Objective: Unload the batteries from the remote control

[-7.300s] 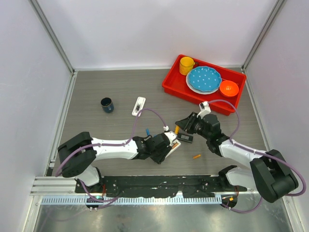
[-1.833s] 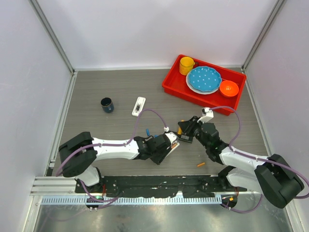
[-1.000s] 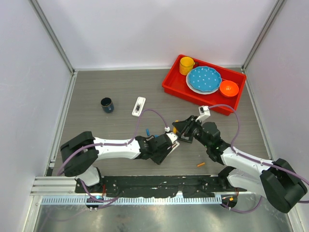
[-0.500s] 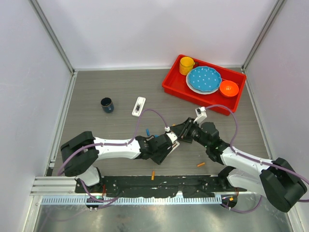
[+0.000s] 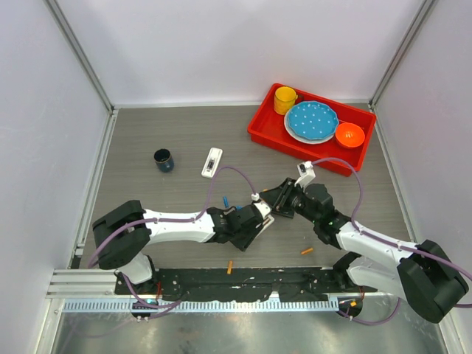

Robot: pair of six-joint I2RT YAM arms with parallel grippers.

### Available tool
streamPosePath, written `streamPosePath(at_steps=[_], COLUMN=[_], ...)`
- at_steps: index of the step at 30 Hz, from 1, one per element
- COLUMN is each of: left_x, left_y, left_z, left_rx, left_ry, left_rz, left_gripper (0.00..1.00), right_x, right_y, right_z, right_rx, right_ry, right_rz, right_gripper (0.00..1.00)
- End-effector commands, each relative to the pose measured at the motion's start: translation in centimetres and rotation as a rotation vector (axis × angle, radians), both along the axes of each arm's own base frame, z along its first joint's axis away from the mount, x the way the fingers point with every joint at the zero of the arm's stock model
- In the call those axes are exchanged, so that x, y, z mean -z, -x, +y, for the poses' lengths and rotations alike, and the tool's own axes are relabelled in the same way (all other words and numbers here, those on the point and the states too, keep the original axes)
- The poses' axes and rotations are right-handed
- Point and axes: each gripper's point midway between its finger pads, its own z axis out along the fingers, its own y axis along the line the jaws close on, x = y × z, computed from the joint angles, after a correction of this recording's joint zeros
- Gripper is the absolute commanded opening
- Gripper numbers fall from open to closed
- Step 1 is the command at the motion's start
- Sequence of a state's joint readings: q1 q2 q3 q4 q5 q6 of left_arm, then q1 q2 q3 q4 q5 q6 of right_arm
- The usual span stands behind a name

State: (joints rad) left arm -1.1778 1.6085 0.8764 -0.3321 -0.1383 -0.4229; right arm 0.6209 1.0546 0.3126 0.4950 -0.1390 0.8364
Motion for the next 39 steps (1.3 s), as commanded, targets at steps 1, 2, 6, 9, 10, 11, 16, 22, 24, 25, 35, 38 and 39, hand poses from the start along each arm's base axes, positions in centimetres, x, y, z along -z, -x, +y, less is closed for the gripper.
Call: streamPosePath(at_steps=[1, 2, 6, 9, 10, 11, 16, 22, 24, 25, 35, 38, 39], left_x=[1.3, 0.2, -2.5, -4.2, -4.5, -4.7, -7.2, -9.4, -9.8, -10.2, -9.4, -8.3, -8.0], left_y=[0.1, -0.3, -0.9, -1.3, -1.4, -1.6, -2.2, -4.2, -5.2, -5.6, -9.7, -9.9, -9.9], left_z=[0.7, 0.4, 0.1, 0.3, 0.4, 0.7, 1.3, 3.2, 4.2, 4.6, 11.2, 13.3, 14.0], left_rx=[-0.031, -0.039, -0.052, -0.065, -0.069, -0.077, -0.101, -0.178, -0.22, -0.235, -0.511, -0.588, -0.611], left_ry=[-0.012, 0.021, 0.094, 0.132, 0.136, 0.135, 0.189, 0.223, 0.224, 0.233, 0.162, 0.12, 0.108], left_rz=[0.006, -0.019, -0.063, -0.086, -0.09, -0.093, -0.127, -0.163, -0.173, -0.18, -0.172, -0.156, -0.151], left_gripper=[0.0, 0.0, 0.0, 0.0, 0.0, 0.0, 0.0, 0.0, 0.0, 0.0, 0.0, 0.0, 0.0], right_x=[-3.1, -3.6, -4.7, -5.8, -6.0, -6.2, -7.6, -9.2, -9.2, -9.2, -7.5, -7.2, -7.2], right_y=[-1.4, -1.4, -1.8, -2.1, -2.5, -2.5, -2.8, -3.0, -3.0, -3.1, -3.1, -3.1, -3.1], right_z=[0.1, 0.0, -0.6, -1.4, -1.9, -2.1, -3.9, -5.2, -5.5, -5.5, -5.8, -5.9, -6.0], right_rx=[0.023, 0.029, 0.046, 0.064, 0.081, 0.086, 0.128, 0.166, 0.173, 0.174, 0.186, 0.192, 0.195], right_ry=[-0.017, -0.02, -0.017, -0.029, -0.032, -0.036, -0.051, -0.047, -0.036, -0.032, -0.011, -0.003, -0.003], right_rz=[-0.081, -0.092, -0.111, -0.128, -0.133, -0.133, -0.159, -0.194, -0.194, -0.194, -0.149, -0.141, -0.142], right_gripper=[0.01, 0.01, 0.01, 0.01, 0.01, 0.01, 0.01, 0.01, 0.01, 0.01, 0.01, 0.01, 0.01])
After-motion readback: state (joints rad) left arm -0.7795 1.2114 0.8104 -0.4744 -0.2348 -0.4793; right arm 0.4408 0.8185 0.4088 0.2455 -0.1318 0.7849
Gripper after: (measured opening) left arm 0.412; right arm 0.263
